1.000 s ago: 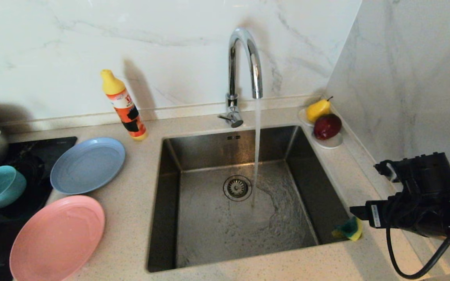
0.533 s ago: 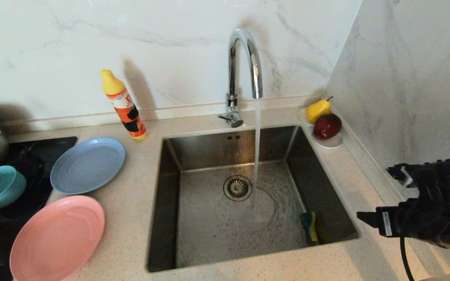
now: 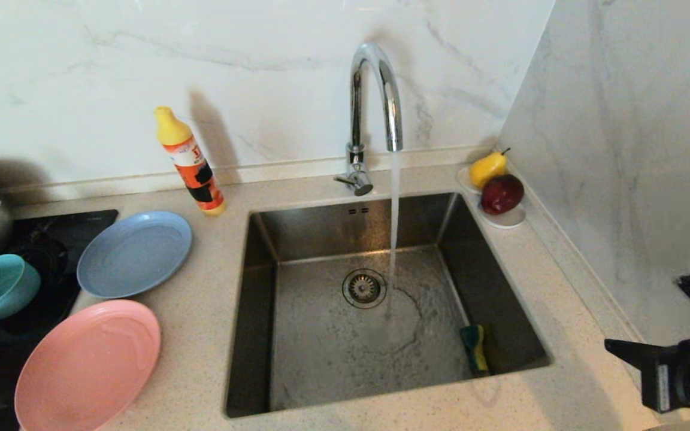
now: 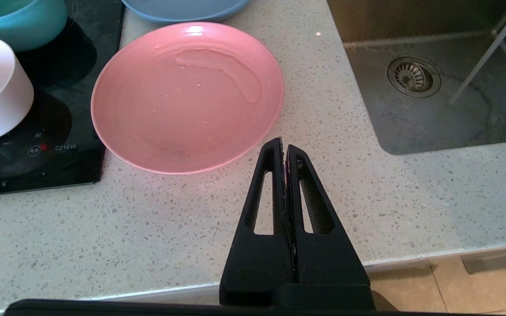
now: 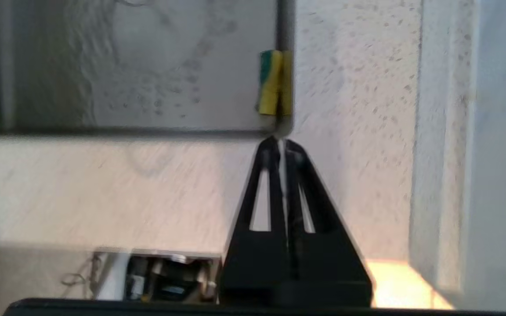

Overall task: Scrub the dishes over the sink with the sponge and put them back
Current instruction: Put down the sponge, then turn off the faucet

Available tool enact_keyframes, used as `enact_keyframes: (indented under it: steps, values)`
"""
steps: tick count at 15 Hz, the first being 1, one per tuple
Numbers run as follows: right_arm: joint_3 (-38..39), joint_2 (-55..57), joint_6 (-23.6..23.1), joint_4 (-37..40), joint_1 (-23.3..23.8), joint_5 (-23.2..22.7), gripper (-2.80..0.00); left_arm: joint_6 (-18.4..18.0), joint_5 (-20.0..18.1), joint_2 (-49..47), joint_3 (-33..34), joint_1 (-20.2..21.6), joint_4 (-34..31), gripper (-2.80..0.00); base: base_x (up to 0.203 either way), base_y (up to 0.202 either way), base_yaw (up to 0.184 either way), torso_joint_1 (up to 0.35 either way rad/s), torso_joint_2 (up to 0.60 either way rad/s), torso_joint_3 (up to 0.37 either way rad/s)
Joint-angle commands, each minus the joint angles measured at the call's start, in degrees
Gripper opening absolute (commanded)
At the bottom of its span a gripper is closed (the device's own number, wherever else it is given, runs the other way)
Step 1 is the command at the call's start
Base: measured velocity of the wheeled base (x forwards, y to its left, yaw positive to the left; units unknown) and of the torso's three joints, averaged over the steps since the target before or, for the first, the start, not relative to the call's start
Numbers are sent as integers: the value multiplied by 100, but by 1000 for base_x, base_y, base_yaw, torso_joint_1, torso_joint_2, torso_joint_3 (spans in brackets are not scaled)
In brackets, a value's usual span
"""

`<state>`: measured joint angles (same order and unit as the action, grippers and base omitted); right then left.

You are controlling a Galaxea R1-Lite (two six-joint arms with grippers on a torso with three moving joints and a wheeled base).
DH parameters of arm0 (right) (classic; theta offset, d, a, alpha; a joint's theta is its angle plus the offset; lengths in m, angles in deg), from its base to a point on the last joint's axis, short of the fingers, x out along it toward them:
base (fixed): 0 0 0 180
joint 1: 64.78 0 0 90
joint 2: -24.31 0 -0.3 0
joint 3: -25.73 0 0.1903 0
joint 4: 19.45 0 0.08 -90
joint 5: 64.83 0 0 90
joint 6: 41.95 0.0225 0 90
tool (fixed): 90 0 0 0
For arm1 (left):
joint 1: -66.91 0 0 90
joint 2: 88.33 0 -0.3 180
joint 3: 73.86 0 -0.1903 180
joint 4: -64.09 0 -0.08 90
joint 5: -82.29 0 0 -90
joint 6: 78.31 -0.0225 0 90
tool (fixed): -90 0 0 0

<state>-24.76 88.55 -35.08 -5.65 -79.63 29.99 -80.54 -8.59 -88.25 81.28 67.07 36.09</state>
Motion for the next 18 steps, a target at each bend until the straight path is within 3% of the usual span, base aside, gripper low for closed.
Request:
enact_keyframes:
  steps: [1,10,14,18]
  values:
    - [457,-1444,-108,29,27,-162,-280,-2,0,1,-1,2,-3,-280,0,0,0,0,0,0]
    - [2567,-4979,-783,244,1173,-426,-280,3,0,1,-1,2,-3,-280,0,0,0,0,0,0]
    - [2663,-6228,-956,1063,1390,-527,-280,-3,0,-7,-1,2,-3,-280,0,0,0,0,0,0]
    - [2713,-6442,-1047,983,1415,-570,-280,-4,0,1,-1,2,-3,-280,0,0,0,0,0,0]
